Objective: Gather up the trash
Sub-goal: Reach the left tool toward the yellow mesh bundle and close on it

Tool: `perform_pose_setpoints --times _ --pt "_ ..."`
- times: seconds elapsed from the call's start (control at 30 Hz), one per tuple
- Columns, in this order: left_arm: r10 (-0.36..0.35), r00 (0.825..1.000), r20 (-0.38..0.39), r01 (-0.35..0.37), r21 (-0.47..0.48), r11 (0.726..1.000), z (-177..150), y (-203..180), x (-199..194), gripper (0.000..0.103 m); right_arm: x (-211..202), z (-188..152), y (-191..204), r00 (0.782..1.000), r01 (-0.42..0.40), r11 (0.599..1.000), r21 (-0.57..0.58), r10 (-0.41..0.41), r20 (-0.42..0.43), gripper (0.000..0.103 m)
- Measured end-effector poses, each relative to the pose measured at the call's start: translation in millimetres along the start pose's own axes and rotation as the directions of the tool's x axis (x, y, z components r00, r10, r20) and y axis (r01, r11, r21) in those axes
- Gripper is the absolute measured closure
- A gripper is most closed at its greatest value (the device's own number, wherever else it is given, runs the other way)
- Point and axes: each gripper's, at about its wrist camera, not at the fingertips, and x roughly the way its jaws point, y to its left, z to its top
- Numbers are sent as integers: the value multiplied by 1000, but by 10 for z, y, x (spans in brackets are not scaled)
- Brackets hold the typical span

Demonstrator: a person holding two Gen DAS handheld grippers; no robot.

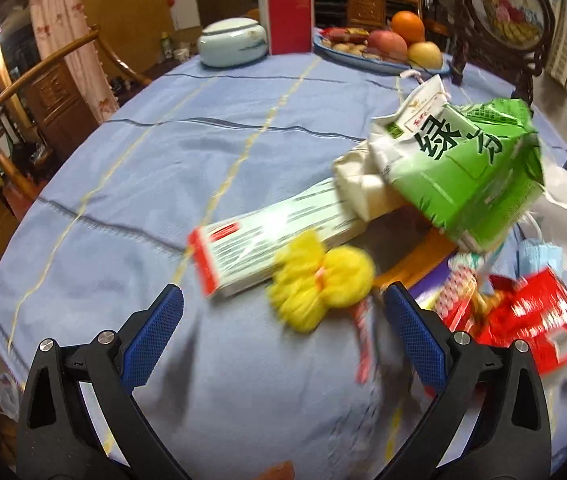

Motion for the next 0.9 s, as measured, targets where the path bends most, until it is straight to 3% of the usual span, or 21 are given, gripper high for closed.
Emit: perform_pose_setpoints --times 0.1,0.2,0.27,0.3,0.6,0.67,0.73,0.83,0.9 --pt "-14 1000 -16 14 -25 1000 73 12 93 6 0 -2 1 1000 -1 1000 0 1 0 4" --pt "33 999 -25 -34 -56 998 46 128 149 6 -4 -7 3 1000 -2 1000 -2 2 1 4" --pt "61 995 -82 -67 -76 995 10 240 265 6 0 1 5 1000 -4 1000 -5 4 1 4" --pt "12 993 -114 -25 -116 993 10 339 321 5 -1 2 5 1000 -5 1000 -6 5 1 4" --pt "28 994 -109 -41 -117 992 30 394 342 6 0 8 32 1000 -16 999 -31 16 3 4" --pt "37 998 -55 -44 -134 990 -20 403 205 11 0 11 42 1000 -26 999 -42 27 4 4" --pt "6 1000 -1 -6 -138 990 -50 404 86 27 -22 4 55 999 -29 998 -49 30 17 5" --pt "-75 997 -2 74 -137 988 -70 394 43 45 -81 -7 74 998 -41 997 -60 44 49 6" --pt "-126 992 -18 122 -141 982 -109 385 50 51 -141 -15 66 995 -51 997 -62 56 81 6"
